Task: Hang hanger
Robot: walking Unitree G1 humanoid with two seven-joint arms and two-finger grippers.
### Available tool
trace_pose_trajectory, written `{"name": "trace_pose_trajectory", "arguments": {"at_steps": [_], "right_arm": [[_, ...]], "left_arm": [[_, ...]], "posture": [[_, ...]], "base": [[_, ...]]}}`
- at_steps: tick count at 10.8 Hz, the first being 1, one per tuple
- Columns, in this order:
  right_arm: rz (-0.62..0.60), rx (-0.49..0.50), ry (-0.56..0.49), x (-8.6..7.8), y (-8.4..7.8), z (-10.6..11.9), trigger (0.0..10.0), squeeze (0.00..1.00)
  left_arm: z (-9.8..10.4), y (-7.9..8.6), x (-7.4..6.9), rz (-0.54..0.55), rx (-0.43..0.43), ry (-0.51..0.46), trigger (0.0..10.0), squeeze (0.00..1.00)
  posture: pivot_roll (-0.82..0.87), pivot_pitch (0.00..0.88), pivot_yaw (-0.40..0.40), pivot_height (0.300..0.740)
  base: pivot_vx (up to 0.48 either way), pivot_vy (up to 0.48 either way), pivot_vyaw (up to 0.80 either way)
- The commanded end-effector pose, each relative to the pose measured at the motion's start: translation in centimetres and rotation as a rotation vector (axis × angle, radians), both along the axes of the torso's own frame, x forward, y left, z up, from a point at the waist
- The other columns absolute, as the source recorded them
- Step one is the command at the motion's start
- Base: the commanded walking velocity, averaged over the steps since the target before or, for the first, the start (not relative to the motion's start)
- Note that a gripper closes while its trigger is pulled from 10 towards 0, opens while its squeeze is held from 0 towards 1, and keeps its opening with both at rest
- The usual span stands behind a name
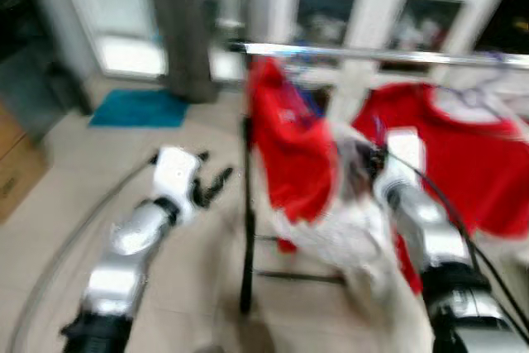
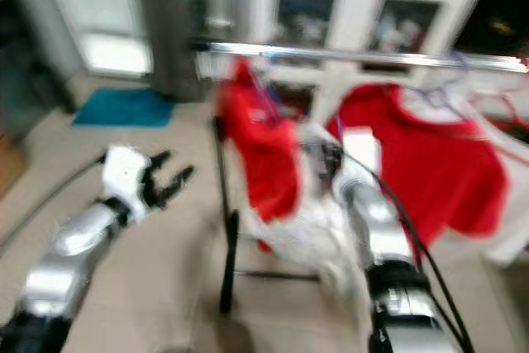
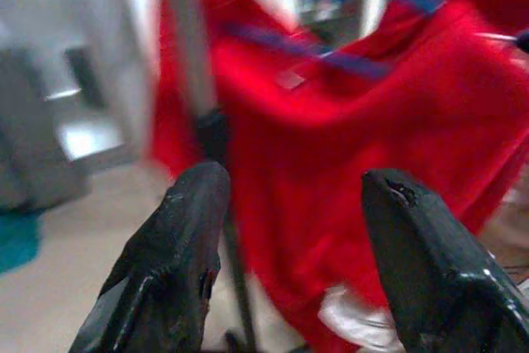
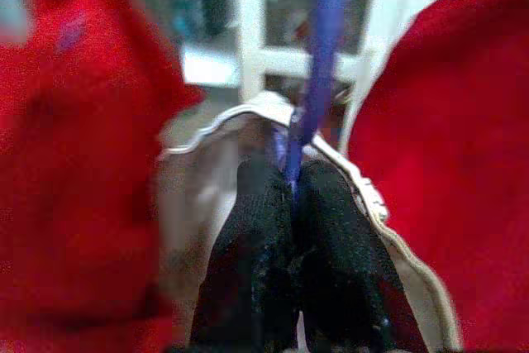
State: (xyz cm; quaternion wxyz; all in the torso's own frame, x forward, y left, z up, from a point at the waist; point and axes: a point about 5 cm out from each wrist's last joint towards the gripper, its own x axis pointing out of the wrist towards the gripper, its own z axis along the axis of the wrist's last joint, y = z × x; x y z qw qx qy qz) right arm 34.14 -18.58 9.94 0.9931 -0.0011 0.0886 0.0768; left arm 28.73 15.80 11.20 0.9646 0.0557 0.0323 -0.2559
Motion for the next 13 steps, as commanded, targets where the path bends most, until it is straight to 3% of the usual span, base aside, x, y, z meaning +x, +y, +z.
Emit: {"name": "trace_pose_trajectory", "arguments": {"at_steps": [1, 3, 5, 9, 11, 13], "right_arm": [[-0.043, -0.013, -0.073, 0.4, -1.8, 2.0, 10.0, 0.00], [-0.084, -0.041, -0.152, 1.1, -2.6, 4.4, 10.0, 0.00], [-0.075, -0.012, -0.215, 1.1, -3.1, 5.9, 10.0, 0.00], [0.036, -0.005, -0.236, 1.4, -2.3, 7.0, 10.0, 0.00], [0.041, -0.066, -0.161, 2.3, -2.2, 6.8, 10.0, 0.00], [0.087, -0.165, -0.048, 2.5, -2.2, 5.1, 10.0, 0.00]], "left_arm": [[0.5, -1.3, 0.0, -0.051, -0.015, -0.017, 10.0, 0.00], [1.5, -1.9, -0.9, -0.151, -0.016, -0.050, 10.0, 0.00], [1.6, -2.6, -2.3, -0.291, -0.024, -0.015, 10.0, 0.00], [2.3, -2.8, -3.0, -0.361, 0.026, 0.016, 10.0, 0.00], [2.5, -3.1, -3.1, -0.392, 0.016, 0.036, 10.0, 0.00], [2.1, -3.3, -3.2, -0.402, 0.025, 0.060, 10.0, 0.00]], "posture": [[0.06, 0.000, -0.044, 0.740], [0.07, 0.000, -0.056, 0.740], [0.06, 0.000, -0.061, 0.740], [0.07, 0.000, -0.067, 0.740], [0.06, 0.000, -0.065, 0.740], [0.06, 0.000, -0.065, 0.740]], "base": [[0.461, 0.000, 0.00], [0.000, 0.000, 0.00], [0.000, 0.000, 0.00], [0.000, 0.000, 0.00], [0.000, 0.000, 0.00], [0.000, 0.000, 0.00]]}}
